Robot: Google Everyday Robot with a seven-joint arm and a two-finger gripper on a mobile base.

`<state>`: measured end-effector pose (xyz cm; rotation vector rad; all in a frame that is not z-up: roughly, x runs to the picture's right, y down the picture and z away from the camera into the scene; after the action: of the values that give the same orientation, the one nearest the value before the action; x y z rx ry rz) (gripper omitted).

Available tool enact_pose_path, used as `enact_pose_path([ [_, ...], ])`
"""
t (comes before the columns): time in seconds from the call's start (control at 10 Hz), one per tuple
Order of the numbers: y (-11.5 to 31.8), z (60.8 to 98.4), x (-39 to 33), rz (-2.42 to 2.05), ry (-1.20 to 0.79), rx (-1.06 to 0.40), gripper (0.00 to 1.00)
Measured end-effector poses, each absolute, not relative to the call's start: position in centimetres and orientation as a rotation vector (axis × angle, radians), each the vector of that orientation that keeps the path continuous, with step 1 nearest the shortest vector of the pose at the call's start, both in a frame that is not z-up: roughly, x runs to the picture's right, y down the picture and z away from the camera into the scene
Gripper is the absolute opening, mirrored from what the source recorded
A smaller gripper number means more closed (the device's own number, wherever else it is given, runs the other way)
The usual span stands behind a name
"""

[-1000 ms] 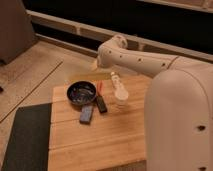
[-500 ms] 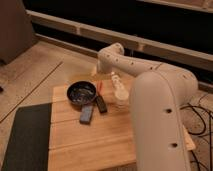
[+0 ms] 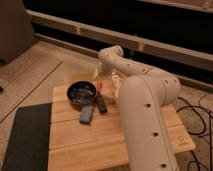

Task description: Place the pepper in the ceramic cup

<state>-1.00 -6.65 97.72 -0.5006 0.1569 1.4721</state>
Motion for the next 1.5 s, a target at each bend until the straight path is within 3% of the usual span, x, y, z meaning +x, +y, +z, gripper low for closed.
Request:
enact_pose_path([
  [0.6,-3.5,100.7,-0.2,1.453,0.287,-0.550,0.65],
  [1.5,-2.8,102.7,-2.6,1.460,0.275,-0.623,0.65],
])
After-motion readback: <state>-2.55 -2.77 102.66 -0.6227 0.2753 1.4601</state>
